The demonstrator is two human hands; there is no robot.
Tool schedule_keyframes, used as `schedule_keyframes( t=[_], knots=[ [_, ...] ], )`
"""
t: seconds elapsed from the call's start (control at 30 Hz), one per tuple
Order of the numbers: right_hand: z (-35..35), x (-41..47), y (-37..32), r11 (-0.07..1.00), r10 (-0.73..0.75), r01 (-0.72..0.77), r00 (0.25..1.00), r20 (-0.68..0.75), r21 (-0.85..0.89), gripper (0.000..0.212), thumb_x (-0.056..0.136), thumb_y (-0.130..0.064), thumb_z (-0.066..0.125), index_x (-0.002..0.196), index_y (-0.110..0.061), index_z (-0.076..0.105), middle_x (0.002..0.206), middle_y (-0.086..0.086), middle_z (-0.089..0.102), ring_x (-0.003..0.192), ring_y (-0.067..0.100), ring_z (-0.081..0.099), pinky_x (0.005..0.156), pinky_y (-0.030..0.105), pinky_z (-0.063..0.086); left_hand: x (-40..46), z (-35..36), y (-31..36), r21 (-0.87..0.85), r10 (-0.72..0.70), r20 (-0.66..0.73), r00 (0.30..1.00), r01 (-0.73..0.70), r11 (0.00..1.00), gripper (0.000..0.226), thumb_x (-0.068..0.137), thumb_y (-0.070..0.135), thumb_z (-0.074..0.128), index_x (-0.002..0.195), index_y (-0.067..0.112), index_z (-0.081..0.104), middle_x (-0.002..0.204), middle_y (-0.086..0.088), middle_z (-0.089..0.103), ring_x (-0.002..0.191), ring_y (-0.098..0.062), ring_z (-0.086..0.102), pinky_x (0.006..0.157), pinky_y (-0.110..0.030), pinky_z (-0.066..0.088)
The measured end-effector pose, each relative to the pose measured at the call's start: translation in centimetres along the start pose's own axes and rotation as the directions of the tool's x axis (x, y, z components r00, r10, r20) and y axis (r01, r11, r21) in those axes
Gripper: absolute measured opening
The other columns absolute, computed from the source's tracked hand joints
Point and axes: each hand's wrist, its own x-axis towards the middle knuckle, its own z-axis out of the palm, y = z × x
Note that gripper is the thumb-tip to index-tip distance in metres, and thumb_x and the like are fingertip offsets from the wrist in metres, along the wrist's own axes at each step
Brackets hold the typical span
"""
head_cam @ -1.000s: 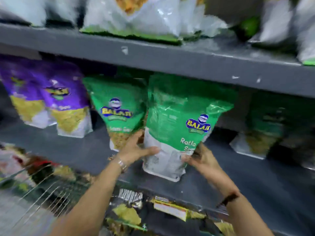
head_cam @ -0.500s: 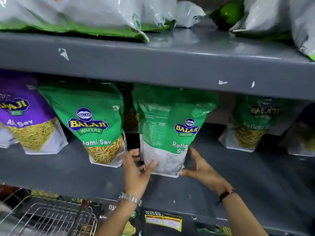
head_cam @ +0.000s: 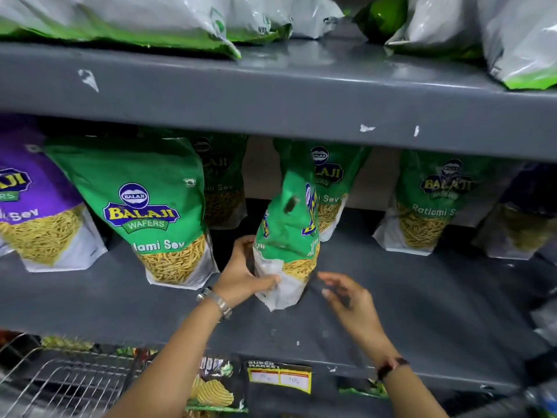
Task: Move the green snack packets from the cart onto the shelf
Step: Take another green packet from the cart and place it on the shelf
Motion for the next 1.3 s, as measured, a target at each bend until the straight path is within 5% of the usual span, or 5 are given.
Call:
schedule_keyframes(
  t=[0.27, 0.57, 0.8, 1.1, 1.3],
  knots=[
    [-0.6, 5.0, -1.8, 0.986, 0.060, -0.118, 0.907, 0.418, 0.116, 0.107, 0.068, -0.003, 0.074, 0.142, -0.026, -0.001, 0.147, -0.017, 0.011, 0.137, 0.002, 0.014, 0.107, 0.011, 0.020, -0.7, -1.6, -0.9, -0.076, -0.077, 0.042, 0.996, 0.080, 0.994, 0.071, 0.074, 0.009, 0.068, 0.129, 0.022, 0.027, 0.114, 0.013, 0.047, 0.086, 0.011, 0.052, 0.102, -0.031, 0.041],
    [2.3, 2.6, -1.0, 0.997, 0.037, -0.039, 0.999, 0.026, 0.072, 0.102, 0.030, -0.039, 0.084, 0.112, -0.036, 0.024, 0.121, 0.000, 0.035, 0.113, 0.016, 0.044, 0.089, 0.020, 0.045, -0.4, -0.5, -0.1, 0.074, -0.029, -0.021, 0.999, 0.031, 0.997, 0.124, 0.016, 0.079, 0.067, 0.121, 0.024, 0.030, 0.116, 0.003, 0.042, 0.120, -0.018, 0.036, 0.105, -0.038, 0.032],
    [0.4, 3.0, -0.4, 0.982, 0.062, -0.088, 0.986, 0.154, 0.168, 0.098, 0.060, -0.012, 0.082, 0.132, -0.027, 0.017, 0.134, -0.010, 0.034, 0.124, 0.006, 0.037, 0.101, 0.019, 0.039, 0.3, -0.9, -1.3, -0.070, -0.045, -0.112, 0.993, 0.037, 0.997, 0.044, 0.078, -0.004, 0.058, 0.115, 0.011, 0.040, 0.100, 0.004, 0.054, 0.097, -0.015, 0.054, 0.093, -0.026, 0.048],
    [1.8, 1.8, -0.9, 0.993, 0.070, -0.074, 0.997, 0.046, 0.094, 0.095, 0.055, -0.030, 0.083, 0.130, -0.026, 0.027, 0.136, -0.001, 0.043, 0.125, 0.014, 0.043, 0.096, 0.029, 0.048, -2.1, 0.8, -0.8, -0.088, -0.011, -0.031, 0.999, 0.008, 0.996, 0.117, 0.040, 0.062, 0.075, 0.136, 0.019, 0.023, 0.136, 0.002, 0.038, 0.125, -0.012, 0.037, 0.104, -0.033, 0.035],
    [4.7, -4.7, -4.6, 0.990, -0.126, 0.141, 0.945, -0.302, 0.029, 0.064, 0.072, -0.038, 0.068, 0.125, -0.030, 0.033, 0.120, -0.011, 0.036, 0.116, 0.018, 0.043, 0.102, 0.030, 0.037, -7.7, -0.4, -1.9, 0.148, 0.134, -0.373, 0.918, -0.084, 0.985, 0.075, 0.066, 0.035, 0.068, 0.130, 0.013, 0.034, 0.131, 0.007, 0.035, 0.127, -0.012, 0.035, 0.104, -0.013, 0.027]
  ],
)
